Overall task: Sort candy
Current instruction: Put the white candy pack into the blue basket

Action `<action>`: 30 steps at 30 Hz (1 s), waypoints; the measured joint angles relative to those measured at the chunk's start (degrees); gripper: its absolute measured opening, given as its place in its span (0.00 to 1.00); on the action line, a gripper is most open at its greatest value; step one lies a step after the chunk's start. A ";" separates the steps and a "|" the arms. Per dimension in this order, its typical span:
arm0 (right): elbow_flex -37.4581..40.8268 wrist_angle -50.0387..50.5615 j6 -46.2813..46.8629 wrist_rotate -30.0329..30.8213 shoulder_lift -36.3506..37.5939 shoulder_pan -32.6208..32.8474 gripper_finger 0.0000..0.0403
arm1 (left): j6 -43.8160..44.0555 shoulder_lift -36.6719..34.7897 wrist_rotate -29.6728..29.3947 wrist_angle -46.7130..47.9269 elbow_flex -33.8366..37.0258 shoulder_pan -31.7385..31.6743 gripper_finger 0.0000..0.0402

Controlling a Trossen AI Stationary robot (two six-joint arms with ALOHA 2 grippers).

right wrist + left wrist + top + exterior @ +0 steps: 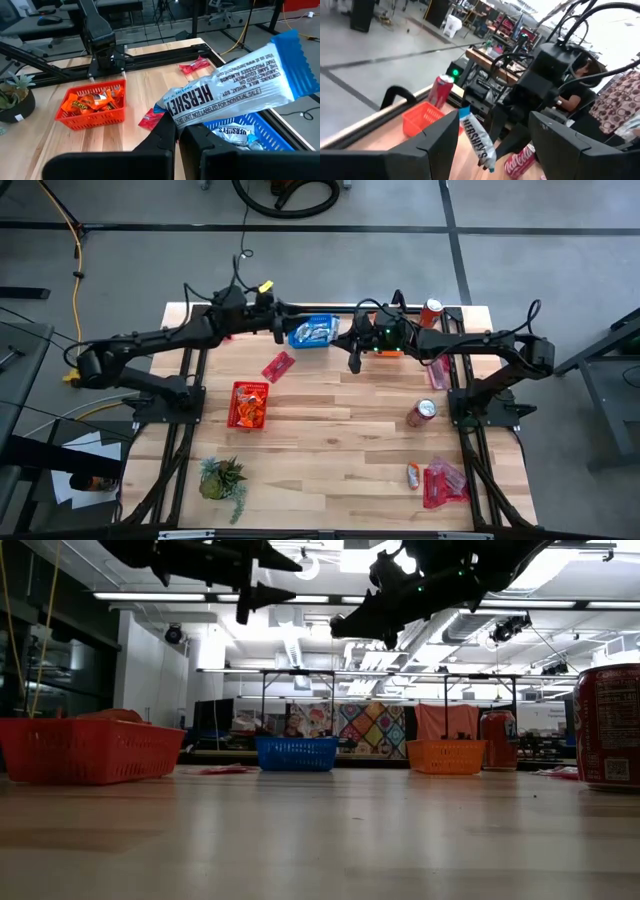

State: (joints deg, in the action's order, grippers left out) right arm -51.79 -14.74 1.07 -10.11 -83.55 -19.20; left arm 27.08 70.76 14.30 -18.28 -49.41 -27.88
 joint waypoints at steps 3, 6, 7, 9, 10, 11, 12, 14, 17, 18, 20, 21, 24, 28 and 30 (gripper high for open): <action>0.00 0.08 0.08 0.00 0.00 0.00 0.01 | 1.61 1.87 0.33 -1.31 0.00 0.04 0.56; 0.00 0.11 0.01 0.01 0.00 0.00 0.01 | 1.80 2.74 0.35 -3.39 -0.02 0.59 0.56; 0.00 0.11 0.05 0.01 0.00 0.00 0.01 | 1.83 2.85 0.42 -3.61 -0.02 0.77 0.56; 0.00 0.13 0.23 0.02 0.00 0.00 0.01 | 1.80 2.98 0.48 -4.46 -0.02 1.06 0.56; 0.00 0.13 0.23 0.02 0.00 0.00 0.01 | 1.50 2.98 0.51 -4.78 -0.02 1.19 0.56; 0.00 0.13 0.22 0.02 0.00 0.00 0.01 | 1.36 2.98 0.51 -5.05 -0.02 1.40 0.56; 0.00 0.13 0.14 0.02 0.00 0.00 0.01 | 1.34 2.96 0.51 -5.15 -0.02 1.46 0.56; 0.00 0.13 0.14 0.04 0.01 0.00 0.01 | 1.32 2.96 0.51 -5.48 -0.02 1.44 0.56; 0.00 0.13 0.14 0.04 0.00 0.01 0.01 | 1.30 2.96 0.51 -5.67 -0.02 1.44 0.56; 0.00 0.13 0.14 0.03 0.02 0.05 0.01 | 1.27 2.96 0.51 -5.63 -0.02 1.44 0.56; 0.00 0.13 0.04 0.04 0.02 0.07 0.01 | 1.25 2.96 0.51 -5.67 -0.02 1.44 0.56; 0.00 0.12 0.02 0.04 0.02 0.09 0.01 | 1.24 2.96 0.51 -5.64 -0.02 1.44 0.56; 0.00 0.11 -0.03 0.05 0.02 0.09 0.01 | -0.11 2.96 0.51 -5.62 -0.02 1.45 0.56; 0.00 0.53 -2.44 0.11 0.02 0.07 0.01 | -6.63 3.12 0.24 -4.40 -0.02 2.33 0.56; 0.00 0.89 -3.66 0.13 0.02 0.07 0.01 | -9.99 3.24 0.25 -3.17 -0.02 2.81 0.56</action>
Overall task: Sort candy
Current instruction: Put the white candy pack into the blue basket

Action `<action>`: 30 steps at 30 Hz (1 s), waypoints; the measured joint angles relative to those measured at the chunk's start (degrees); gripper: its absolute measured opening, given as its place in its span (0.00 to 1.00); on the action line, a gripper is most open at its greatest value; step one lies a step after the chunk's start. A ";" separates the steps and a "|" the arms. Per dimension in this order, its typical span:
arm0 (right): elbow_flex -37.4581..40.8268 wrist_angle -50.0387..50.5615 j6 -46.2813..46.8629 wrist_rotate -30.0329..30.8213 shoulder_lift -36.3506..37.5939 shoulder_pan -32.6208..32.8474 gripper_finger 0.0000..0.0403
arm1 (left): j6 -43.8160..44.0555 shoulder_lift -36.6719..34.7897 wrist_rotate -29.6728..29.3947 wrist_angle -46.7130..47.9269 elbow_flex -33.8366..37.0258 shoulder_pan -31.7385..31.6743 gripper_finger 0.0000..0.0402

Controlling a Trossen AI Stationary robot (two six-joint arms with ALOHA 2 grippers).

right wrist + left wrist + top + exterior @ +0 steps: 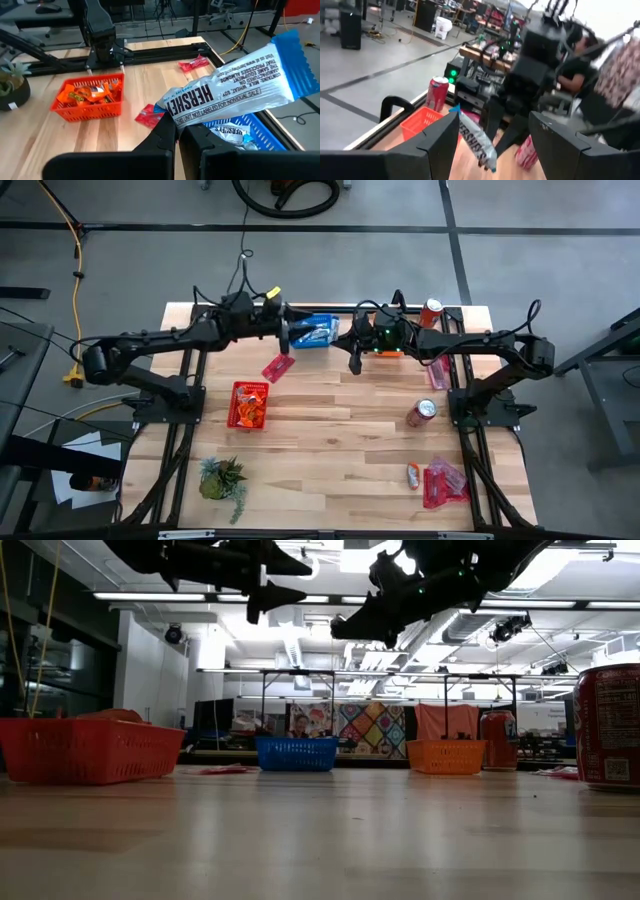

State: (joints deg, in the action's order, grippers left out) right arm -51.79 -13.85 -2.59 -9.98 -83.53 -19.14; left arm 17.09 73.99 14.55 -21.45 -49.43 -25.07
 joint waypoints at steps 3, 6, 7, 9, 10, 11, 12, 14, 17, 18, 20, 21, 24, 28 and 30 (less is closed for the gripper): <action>0.00 -0.17 -0.46 -0.02 -0.02 0.00 0.01 | -4.01 0.73 -0.01 0.87 0.02 1.06 0.56; 0.00 -0.17 -1.16 -0.17 0.00 0.04 0.01 | -5.83 1.51 -0.07 0.50 0.02 2.35 0.56; 0.00 -0.17 -1.42 -0.49 0.00 0.04 0.01 | -6.26 1.76 0.04 0.59 0.02 2.72 0.56; 0.00 -0.37 -2.11 -1.45 0.00 0.06 0.01 | -6.84 2.35 0.22 0.55 0.02 3.63 0.56; 0.00 -0.61 -2.44 -2.28 0.00 0.19 0.01 | -6.87 2.65 0.24 0.57 0.02 4.09 0.56; 0.00 -0.86 -2.80 -2.98 0.00 0.40 0.01 | -6.87 2.94 0.24 0.56 0.02 4.43 0.56; 0.00 -1.27 -3.66 -3.56 0.00 0.74 0.01 | -6.89 3.27 0.24 0.52 0.02 4.83 0.56; 0.00 -1.92 -5.48 -3.79 0.00 1.74 0.01 | -6.89 4.27 0.26 0.41 0.02 5.66 0.56; 0.00 -2.25 -8.54 -3.93 0.00 3.33 0.01 | -6.87 5.88 0.24 0.21 0.02 6.56 0.56; 0.00 -2.40 -9.12 -3.98 0.00 3.82 0.01 | -6.85 6.44 0.22 -0.14 0.02 6.77 0.56; 0.00 -2.82 -9.46 -3.96 0.00 4.58 0.01 | -6.39 7.55 -0.23 -1.62 0.02 7.07 0.56; 0.00 -2.82 -9.48 -3.73 0.00 4.89 0.01 | -5.76 7.99 -0.46 -2.83 0.02 7.25 0.56; 0.00 -2.78 -9.48 -3.53 0.00 5.35 0.01 | -4.05 8.94 -0.99 -6.90 0.02 7.79 0.56; 0.00 -2.78 -8.98 -3.52 0.00 5.53 0.01 | -2.16 9.31 -1.22 -8.51 -0.28 8.32 0.54; 0.00 -3.04 -7.51 -3.52 0.01 5.53 0.01 | -1.42 9.31 -1.28 -8.04 -0.57 8.29 0.47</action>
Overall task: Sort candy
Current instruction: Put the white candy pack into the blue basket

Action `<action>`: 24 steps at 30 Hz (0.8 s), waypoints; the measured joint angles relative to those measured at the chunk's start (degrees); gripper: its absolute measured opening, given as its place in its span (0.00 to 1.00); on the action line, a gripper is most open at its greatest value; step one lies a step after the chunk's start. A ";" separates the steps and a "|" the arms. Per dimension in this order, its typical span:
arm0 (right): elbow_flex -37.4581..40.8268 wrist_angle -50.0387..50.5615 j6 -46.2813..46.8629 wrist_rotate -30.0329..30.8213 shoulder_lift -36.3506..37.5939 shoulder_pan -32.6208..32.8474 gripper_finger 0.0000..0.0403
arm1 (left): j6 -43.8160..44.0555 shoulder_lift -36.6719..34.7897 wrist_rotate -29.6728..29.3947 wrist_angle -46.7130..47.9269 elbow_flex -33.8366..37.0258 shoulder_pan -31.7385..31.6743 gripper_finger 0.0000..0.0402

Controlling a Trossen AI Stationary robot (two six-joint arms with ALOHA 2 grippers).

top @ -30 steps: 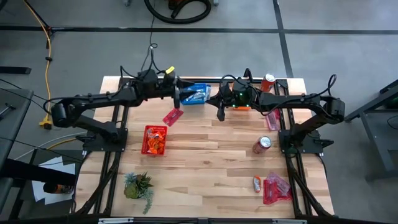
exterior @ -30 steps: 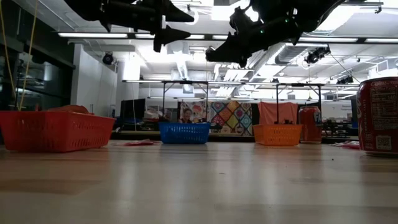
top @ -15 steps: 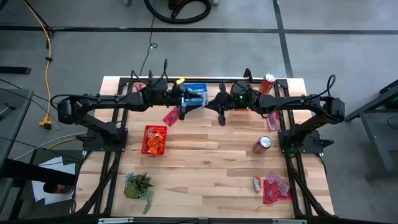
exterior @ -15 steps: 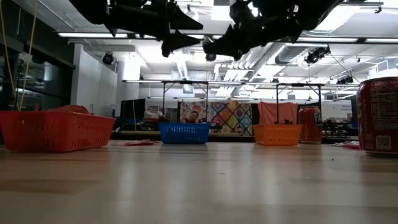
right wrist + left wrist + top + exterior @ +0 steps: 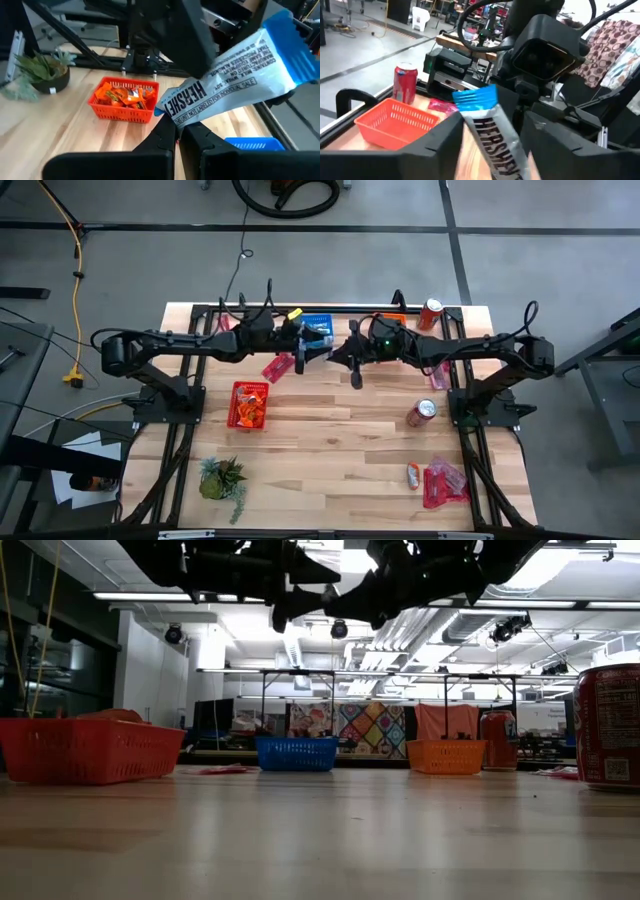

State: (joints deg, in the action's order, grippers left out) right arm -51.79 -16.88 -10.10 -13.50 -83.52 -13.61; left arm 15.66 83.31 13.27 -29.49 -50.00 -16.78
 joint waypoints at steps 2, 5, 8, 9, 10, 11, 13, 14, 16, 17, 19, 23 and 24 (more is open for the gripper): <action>0.00 -0.16 2.94 -0.01 0.01 0.01 0.01 | 0.68 0.00 -0.02 0.37 -0.04 -0.08 0.35; 0.00 -0.04 7.76 0.27 0.01 -0.04 0.02 | 0.76 -0.07 0.09 0.98 -0.06 -0.71 0.09; 0.00 0.50 13.86 1.89 0.44 -0.26 0.08 | 1.21 -0.85 1.52 2.10 -0.06 -2.66 0.05; -0.11 0.92 15.42 2.89 0.67 -0.40 0.11 | 0.92 -1.39 1.62 2.83 -0.06 -3.53 0.05; -0.42 2.55 16.27 3.55 1.21 -0.76 0.14 | 0.25 -2.42 1.62 4.42 -0.06 -4.54 0.04; -0.81 4.70 16.60 4.26 1.77 -1.09 0.18 | -0.60 -3.72 1.62 6.29 -0.06 -5.82 0.02; -2.20 8.60 16.27 6.42 2.92 -1.80 0.27 | -2.38 -6.44 1.55 9.57 -0.15 -8.39 0.02; -2.79 11.46 16.10 7.84 3.70 -2.20 0.32 | -2.89 -7.93 1.54 11.68 -0.15 -9.86 0.02; -3.89 16.38 15.85 10.49 4.97 -3.02 0.40 | -4.16 -10.62 1.27 15.89 -0.15 -12.67 0.01; -4.50 18.99 15.70 11.61 5.63 -3.40 0.45 | -4.53 -11.83 0.98 18.12 -0.15 -13.93 0.01; -5.57 24.49 15.68 12.85 6.90 -4.34 0.52 | -4.81 -13.41 -0.95 21.78 -0.17 -15.96 0.01; -7.02 31.78 15.71 13.00 8.06 -5.55 0.62 | -3.32 -11.69 -2.00 24.85 -0.24 -17.34 0.01; -7.21 32.67 15.90 13.00 8.17 -5.68 0.63 | -2.63 -10.32 -1.95 25.42 -0.95 -17.25 0.01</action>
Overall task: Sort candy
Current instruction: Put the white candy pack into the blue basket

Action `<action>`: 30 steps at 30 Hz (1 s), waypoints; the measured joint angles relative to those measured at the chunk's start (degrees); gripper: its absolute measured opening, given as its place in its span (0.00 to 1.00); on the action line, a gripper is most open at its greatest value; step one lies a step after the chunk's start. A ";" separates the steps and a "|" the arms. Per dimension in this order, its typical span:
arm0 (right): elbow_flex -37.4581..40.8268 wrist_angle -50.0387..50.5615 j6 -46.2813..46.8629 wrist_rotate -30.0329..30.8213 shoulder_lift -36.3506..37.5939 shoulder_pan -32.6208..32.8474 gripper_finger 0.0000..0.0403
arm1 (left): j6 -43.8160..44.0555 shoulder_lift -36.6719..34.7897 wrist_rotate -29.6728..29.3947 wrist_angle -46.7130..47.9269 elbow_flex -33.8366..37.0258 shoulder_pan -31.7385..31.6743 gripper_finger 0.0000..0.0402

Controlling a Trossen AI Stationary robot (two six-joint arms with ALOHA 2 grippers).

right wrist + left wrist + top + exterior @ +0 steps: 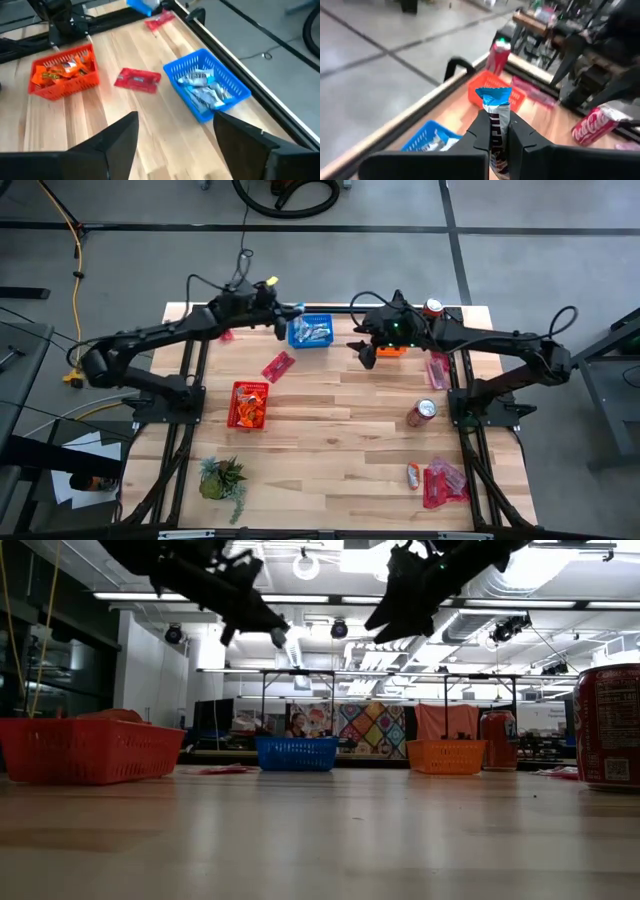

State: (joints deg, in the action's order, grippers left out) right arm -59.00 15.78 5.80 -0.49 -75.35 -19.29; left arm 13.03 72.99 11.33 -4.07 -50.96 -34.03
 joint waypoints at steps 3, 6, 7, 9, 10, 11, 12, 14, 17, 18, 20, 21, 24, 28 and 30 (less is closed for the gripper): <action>-0.31 0.08 0.20 0.00 0.15 -0.35 0.64 | -0.58 6.02 -0.06 2.80 -5.16 0.43 0.01; -0.31 -0.24 0.20 0.00 0.15 -0.35 0.64 | -4.60 13.53 -0.82 10.14 -13.65 0.44 0.01; -0.31 -0.30 0.20 0.00 0.15 -0.35 0.64 | -6.45 16.20 -1.81 13.15 -16.38 0.44 0.01; -0.31 -0.23 0.20 0.00 0.15 -0.35 0.64 | -9.76 21.30 -4.91 20.07 -21.02 0.42 0.01; -0.31 -0.19 0.20 0.00 0.15 -0.35 0.64 | -10.86 23.58 -6.98 22.66 -22.82 0.40 0.01; -0.31 -0.19 0.20 0.00 0.15 -0.35 0.64 | -11.59 25.74 -8.74 25.03 -24.13 0.37 0.01; -0.31 -0.19 0.20 -0.01 0.15 -0.35 0.64 | -11.75 27.53 -10.25 27.05 -24.98 0.24 0.01; -0.31 -0.18 0.21 -0.02 0.15 -0.35 0.64 | -10.79 30.47 -12.13 29.61 -25.61 0.18 0.01; -0.31 -0.17 0.22 0.09 0.15 -0.35 0.64 | -8.31 33.74 -15.16 31.97 -25.60 0.18 0.01; -0.31 -0.17 0.22 0.38 0.15 -0.35 0.64 | -7.53 34.53 -16.74 32.62 -25.60 0.18 0.01; -0.31 -0.19 0.24 0.61 0.15 -0.35 0.64 | -6.31 35.92 -20.77 32.99 -25.60 0.18 0.01; -0.31 -0.19 0.38 0.66 0.15 -0.35 0.64 | -5.69 36.48 -22.00 32.89 -25.60 0.20 0.02; -0.31 -0.21 0.40 0.70 0.15 -0.35 0.64 | -4.10 37.17 -22.41 32.41 -25.60 0.20 0.06; -0.31 -0.19 0.40 0.70 0.15 -0.35 0.64 | -0.43 37.08 -22.19 32.52 -25.60 0.30 0.16; -0.31 -0.19 0.40 0.70 0.15 -0.35 0.64 | 0.81 36.24 -21.25 33.11 -25.60 0.29 0.22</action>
State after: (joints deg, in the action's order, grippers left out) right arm -59.31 15.59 6.20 0.21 -75.20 -19.64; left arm 13.85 109.23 -9.92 29.04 -76.55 -33.74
